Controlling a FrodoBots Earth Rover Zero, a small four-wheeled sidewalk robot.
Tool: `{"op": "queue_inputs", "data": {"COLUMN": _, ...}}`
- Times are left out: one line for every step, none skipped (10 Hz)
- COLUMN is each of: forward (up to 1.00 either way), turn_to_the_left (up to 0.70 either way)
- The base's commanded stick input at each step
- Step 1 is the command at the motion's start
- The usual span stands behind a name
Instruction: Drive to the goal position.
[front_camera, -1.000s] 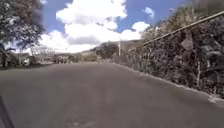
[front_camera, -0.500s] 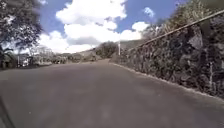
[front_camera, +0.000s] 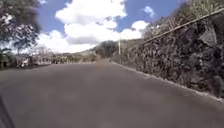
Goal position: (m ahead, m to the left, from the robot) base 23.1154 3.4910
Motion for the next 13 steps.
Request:
{"op": "queue_inputs", "data": {"forward": 0.7, "turn_to_the_left": 0.27}}
{"op": "queue_inputs", "data": {"forward": 0.7, "turn_to_the_left": 0.27}}
{"op": "queue_inputs", "data": {"forward": 0.7, "turn_to_the_left": 0.27}}
{"op": "queue_inputs", "data": {"forward": 0.7, "turn_to_the_left": 0.0}}
{"op": "queue_inputs", "data": {"forward": 0.7, "turn_to_the_left": 0.0}}
{"op": "queue_inputs", "data": {"forward": 0.7, "turn_to_the_left": 0.0}}
{"op": "queue_inputs", "data": {"forward": 0.7, "turn_to_the_left": 0.0}}
{"op": "queue_inputs", "data": {"forward": 0.7, "turn_to_the_left": 0.0}}
{"op": "queue_inputs", "data": {"forward": 0.7, "turn_to_the_left": 0.0}}
{"op": "queue_inputs", "data": {"forward": 0.7, "turn_to_the_left": 0.0}}
{"op": "queue_inputs", "data": {"forward": 0.7, "turn_to_the_left": 0.0}}
{"op": "queue_inputs", "data": {"forward": 0.7, "turn_to_the_left": 0.0}}
{"op": "queue_inputs", "data": {"forward": 0.7, "turn_to_the_left": 0.0}}
